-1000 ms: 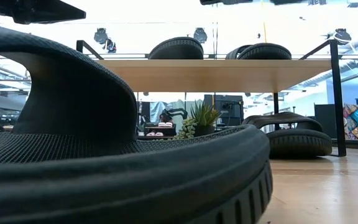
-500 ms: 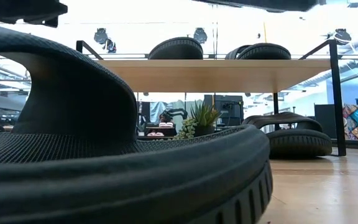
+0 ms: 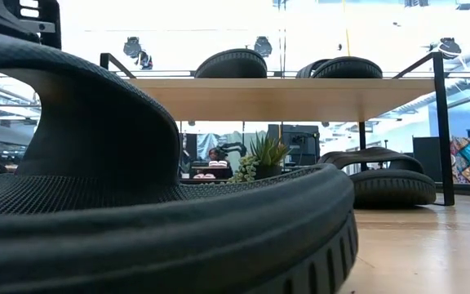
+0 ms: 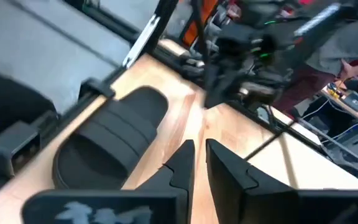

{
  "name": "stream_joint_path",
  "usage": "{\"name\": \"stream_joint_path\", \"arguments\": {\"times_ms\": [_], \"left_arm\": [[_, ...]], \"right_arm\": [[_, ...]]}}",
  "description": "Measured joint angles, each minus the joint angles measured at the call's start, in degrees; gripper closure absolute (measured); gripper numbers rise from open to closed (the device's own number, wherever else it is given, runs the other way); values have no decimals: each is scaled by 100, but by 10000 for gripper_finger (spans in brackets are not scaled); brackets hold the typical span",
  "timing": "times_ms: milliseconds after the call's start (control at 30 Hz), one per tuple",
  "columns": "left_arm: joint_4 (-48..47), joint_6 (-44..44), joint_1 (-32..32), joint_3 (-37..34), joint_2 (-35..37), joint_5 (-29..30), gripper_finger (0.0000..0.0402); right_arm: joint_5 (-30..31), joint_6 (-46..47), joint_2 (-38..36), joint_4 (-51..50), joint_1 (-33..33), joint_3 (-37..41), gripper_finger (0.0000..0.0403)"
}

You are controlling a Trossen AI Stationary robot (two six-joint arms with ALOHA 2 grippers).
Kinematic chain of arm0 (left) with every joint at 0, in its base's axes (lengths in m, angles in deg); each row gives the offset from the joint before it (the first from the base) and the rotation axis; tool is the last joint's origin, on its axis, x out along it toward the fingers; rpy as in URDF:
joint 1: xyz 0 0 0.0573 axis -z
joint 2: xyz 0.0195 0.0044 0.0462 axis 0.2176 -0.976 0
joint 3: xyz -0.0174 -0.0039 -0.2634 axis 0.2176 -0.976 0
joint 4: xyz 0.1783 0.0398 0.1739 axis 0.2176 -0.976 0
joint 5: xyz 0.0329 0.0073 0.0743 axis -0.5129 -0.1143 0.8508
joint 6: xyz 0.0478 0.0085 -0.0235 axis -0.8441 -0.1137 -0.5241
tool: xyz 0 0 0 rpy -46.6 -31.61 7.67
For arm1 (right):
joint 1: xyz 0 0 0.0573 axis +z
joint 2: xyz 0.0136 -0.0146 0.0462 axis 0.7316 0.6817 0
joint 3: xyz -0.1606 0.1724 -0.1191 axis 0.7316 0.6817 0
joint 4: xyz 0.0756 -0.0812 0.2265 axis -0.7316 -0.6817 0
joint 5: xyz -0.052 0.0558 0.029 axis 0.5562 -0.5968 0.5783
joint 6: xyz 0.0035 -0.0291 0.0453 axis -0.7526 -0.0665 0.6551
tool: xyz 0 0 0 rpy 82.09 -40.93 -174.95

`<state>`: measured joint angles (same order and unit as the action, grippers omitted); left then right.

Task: Pick and place slides into the shelf
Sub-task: Put the black slipper under the shelf

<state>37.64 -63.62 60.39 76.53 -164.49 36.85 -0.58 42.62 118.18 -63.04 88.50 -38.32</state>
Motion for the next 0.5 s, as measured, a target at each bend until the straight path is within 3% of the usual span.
{"name": "stream_joint_path", "arguments": {"times_ms": [133,267,400,500], "left_arm": [[89,12,47,343,-631,50,363],[-86,-44,50,927,-1297,57,315],[-1200,-27,60,1651,-1757,207,254],[-2053,70,62,2062,-1996,387,206]], "right_arm": [[13,102,-878,574,26,812,387],[-13,77,-1471,1952,-6,1863,398],[-23,-71,-1712,3010,-55,2629,402],[-24,-71,-1760,3116,-62,2780,402]]}}
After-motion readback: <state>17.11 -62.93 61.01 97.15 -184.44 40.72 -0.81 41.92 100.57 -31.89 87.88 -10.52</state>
